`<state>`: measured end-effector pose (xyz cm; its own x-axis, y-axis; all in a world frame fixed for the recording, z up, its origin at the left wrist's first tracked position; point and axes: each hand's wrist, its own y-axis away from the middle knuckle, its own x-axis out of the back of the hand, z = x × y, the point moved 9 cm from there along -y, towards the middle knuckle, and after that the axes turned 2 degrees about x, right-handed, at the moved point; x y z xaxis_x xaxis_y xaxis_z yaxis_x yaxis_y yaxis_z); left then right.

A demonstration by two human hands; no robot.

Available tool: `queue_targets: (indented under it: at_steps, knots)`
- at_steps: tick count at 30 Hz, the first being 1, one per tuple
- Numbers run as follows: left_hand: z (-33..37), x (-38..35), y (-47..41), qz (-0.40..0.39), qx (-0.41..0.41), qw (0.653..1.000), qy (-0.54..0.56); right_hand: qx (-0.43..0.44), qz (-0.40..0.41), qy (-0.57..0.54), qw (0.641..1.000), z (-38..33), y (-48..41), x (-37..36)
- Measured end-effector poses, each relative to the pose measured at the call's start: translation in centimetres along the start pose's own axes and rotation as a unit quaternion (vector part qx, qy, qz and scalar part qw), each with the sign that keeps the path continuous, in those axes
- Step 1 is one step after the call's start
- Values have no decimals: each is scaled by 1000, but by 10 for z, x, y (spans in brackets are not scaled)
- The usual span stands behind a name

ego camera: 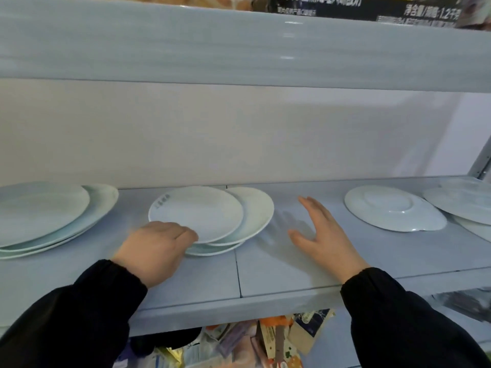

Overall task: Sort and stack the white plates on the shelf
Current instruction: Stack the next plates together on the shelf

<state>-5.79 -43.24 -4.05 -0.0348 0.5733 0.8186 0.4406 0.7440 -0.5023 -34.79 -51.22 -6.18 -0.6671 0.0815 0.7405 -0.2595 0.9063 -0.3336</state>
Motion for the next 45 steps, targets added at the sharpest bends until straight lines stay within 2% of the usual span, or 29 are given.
queue_targets:
  at_steps: [5, 9, 20, 28, 37, 45]
  knots:
    - [-5, 2, 1, -16, 28, 997, 73, 10, -6, 16, 1000, -11, -2, -5]
    - [-6, -2, 3, -40, 42, 996, 65, 9, -8, 20, 1000, -11, 1, -9]
    - [11, 13, -17, -22, 80, 992, 92, 11, -2, 10, 1000, -8, 7, 0]
    - [67, 20, -64, -1, 46, 993, 112, 0, 19, 13, 1000, 20, 24, 40]
    - [162, 6, -124, 16, -23, 988, 154, -51, 36, 36, 997, 90, 50, 101]
    - [228, -16, -163, 10, -28, 987, 159, -60, 19, 78, 995, 146, 46, 140]
